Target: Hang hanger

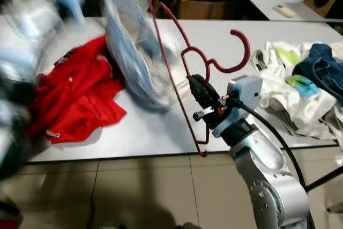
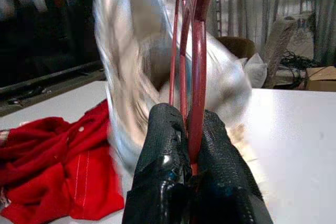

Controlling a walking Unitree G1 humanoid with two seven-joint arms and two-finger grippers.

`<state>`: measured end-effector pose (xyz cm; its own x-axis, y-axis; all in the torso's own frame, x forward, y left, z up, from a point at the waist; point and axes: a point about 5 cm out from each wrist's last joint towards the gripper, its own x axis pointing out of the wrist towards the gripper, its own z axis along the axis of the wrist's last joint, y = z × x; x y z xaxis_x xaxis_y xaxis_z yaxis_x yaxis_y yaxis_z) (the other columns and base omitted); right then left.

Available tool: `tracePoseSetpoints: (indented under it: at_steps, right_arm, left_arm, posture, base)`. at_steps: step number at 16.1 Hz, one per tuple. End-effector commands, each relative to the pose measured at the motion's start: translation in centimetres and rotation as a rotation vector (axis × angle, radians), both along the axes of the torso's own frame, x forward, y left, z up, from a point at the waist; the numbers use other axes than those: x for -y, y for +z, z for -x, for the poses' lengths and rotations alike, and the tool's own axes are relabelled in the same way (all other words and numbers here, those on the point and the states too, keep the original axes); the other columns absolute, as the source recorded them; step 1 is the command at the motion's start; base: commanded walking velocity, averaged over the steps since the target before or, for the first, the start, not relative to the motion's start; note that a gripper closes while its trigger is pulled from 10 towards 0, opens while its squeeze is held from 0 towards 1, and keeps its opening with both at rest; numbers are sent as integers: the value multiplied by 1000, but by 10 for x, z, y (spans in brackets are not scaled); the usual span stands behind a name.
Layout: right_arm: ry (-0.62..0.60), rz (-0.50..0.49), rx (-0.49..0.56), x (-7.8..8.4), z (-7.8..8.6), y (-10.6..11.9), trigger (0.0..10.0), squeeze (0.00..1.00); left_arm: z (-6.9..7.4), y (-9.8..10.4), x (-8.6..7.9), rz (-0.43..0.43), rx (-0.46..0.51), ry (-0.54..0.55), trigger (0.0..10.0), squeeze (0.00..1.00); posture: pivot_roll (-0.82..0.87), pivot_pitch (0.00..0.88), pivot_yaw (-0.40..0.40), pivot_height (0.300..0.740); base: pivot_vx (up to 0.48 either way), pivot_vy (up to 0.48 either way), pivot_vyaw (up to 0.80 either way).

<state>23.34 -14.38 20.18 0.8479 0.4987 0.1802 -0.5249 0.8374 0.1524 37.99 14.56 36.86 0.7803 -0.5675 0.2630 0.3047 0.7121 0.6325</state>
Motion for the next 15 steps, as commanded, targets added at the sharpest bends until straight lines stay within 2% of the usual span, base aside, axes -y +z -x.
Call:
tracePoseSetpoints:
  at_steps: [1,2,3,4,5,8,11,12,13,15]
  right_arm:
    - [-16,-17,3,3,3,3,10000,0]
    - [-22,-19,-4,4,5,1,10000,0]
    - [-24,-20,-6,4,6,1,10000,0]
    - [-10,-26,-20,4,12,-1,10000,0]
    - [42,-28,-41,2,21,-2,10000,0]
    - [171,-27,-102,1,39,-6,10000,0]
    - [198,4,-144,6,54,-8,10000,0]
    - [218,30,-182,13,67,-9,10000,0]
    - [228,49,-207,17,72,-11,10000,0]
    - [222,80,-245,22,76,-16,10000,0]
  left_arm:
    - [8,3,23,-61,22,-119,0,0]
    - [7,-11,33,-89,-24,-175,0,0]
    - [6,-15,35,-97,-36,-187,0,0]
    - [1,-34,38,-132,-82,-188,0,0]
    - [-4,-46,39,-118,-111,-181,0,0]
    - [-8,-59,46,-101,-157,-190,0,0]
    - [-10,-68,49,-91,-173,-192,0,0]
    - [-11,-73,50,-92,-176,-188,0,0]
    - [-12,-74,49,-97,-174,-179,0,0]
    - [-12,-72,47,-102,-168,-175,0,0]
  posture:
    - [-17,0,16,740]
    - [-19,0,22,740]
    - [-20,0,24,740]
    - [-33,0,31,740]
    - [-35,0,30,740]
    - [-39,0,14,740]
    - [-50,0,13,740]
    - [-56,0,13,740]
    - [-59,0,15,740]
    - [-64,0,17,740]
  base:
    - [0,0,0]
    - [0,0,0]
    - [0,0,0]
    - [0,0,0]
    - [0,0,0]
    - [0,0,0]
    - [0,0,0]
    - [0,0,0]
    - [0,0,0]
    - [0,0,0]
